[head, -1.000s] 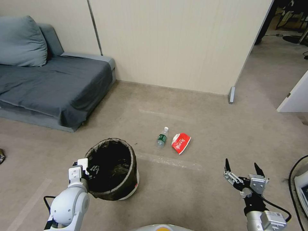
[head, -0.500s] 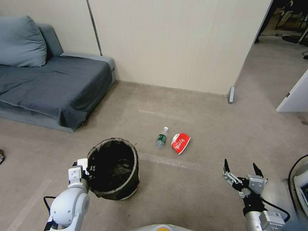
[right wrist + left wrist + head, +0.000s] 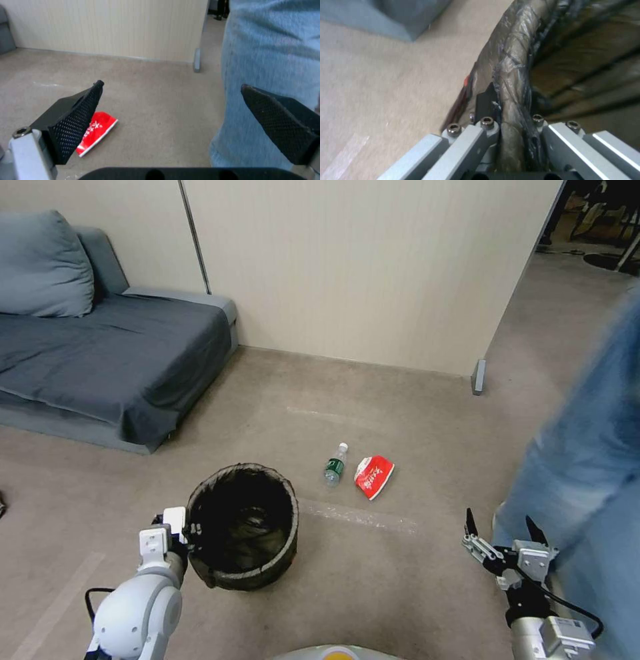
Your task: Pick up the trash bin, then pick up the garbage from the floor and place it into the trash bin.
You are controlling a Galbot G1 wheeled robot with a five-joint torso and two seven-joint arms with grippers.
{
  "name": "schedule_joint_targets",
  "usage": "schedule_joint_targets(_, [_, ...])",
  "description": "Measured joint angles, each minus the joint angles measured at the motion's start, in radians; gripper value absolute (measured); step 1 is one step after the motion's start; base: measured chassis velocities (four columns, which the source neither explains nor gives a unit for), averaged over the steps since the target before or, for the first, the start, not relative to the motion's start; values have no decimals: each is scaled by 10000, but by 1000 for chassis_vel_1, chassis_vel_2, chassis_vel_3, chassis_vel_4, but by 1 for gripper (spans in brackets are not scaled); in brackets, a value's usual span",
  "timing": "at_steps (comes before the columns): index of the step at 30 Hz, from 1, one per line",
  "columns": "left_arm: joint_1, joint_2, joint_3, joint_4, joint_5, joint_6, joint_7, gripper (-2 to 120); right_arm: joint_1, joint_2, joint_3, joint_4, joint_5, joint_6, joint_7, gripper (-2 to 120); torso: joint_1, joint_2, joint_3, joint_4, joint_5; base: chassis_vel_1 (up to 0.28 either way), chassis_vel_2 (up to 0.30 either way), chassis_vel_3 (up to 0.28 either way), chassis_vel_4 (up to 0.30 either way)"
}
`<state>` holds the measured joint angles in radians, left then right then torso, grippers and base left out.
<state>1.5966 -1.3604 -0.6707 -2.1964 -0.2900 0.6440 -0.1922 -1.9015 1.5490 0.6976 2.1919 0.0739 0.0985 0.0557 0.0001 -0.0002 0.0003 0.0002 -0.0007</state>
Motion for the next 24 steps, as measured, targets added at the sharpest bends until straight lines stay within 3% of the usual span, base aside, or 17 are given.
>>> schedule_joint_targets(8, [257, 76, -42, -1268, -76, -684, 81, 1, 0, -20, 91, 119, 36, -24, 26, 100, 0, 0, -1, -2, 7, 0, 0, 0, 0])
schedule_joint_targets(24, [1076, -268, -21, -2530, 575, -1124, 306, 1, 21, 50, 249, 290, 135, -145, 41, 100, 0, 1, -3, -2, 8, 0, 0, 0, 0])
